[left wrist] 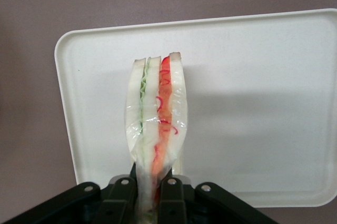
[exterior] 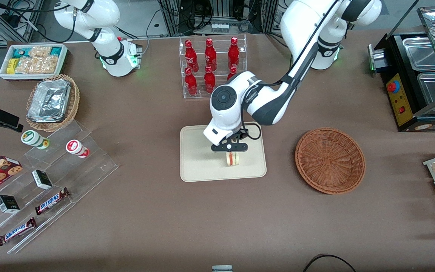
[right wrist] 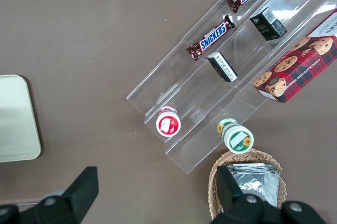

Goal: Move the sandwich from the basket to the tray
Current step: 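Lower the held sandwich onto the cream tray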

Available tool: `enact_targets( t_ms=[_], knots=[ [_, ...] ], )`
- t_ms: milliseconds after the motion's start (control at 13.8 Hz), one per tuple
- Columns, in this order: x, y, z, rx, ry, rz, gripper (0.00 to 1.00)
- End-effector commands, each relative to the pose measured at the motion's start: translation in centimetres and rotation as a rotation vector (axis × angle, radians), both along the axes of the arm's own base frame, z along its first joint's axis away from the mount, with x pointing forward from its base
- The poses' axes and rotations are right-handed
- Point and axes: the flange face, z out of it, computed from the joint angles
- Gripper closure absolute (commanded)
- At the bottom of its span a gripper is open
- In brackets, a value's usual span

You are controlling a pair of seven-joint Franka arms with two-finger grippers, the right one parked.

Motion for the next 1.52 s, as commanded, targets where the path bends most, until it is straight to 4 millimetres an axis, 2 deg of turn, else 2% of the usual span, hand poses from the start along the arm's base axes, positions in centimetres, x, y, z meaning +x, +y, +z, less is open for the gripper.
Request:
enact_targets(
  t_ms=[0,145,362,434,507,796,868,941,1013,1158,1303,1447],
  knots=[
    [-0.5,-1.5,-0.9,0.007,-0.024,0.000,1.00],
    [-0.3,-2.1,-1.3,-0.030,-0.055,0.019,1.00],
    [-0.2,-2.4,-3.0,-0.035,-0.061,0.036,1.00],
    [-0.7,-3.0,-3.6,-0.028,-0.064,0.021,1.00],
    [-2.2,-4.4,-4.2,-0.017,-0.072,-0.007,1.00],
    [-2.5,-5.0,-6.2,-0.032,-0.082,-0.001,1.00],
    [-2.5,-4.9,-6.4,-0.030,-0.080,-0.001,0.80],
    [-2.5,-4.9,-6.4,-0.029,-0.079,-0.003,0.28],
    [-2.5,-4.9,-6.2,-0.032,-0.080,-0.005,0.01],
    [-2.1,-4.7,-5.5,-0.035,-0.085,0.004,0.00],
    [-2.0,-4.8,-3.8,-0.042,-0.098,0.007,0.00],
    [-2.2,-4.2,0.1,-0.023,-0.092,0.024,0.00]
  ],
)
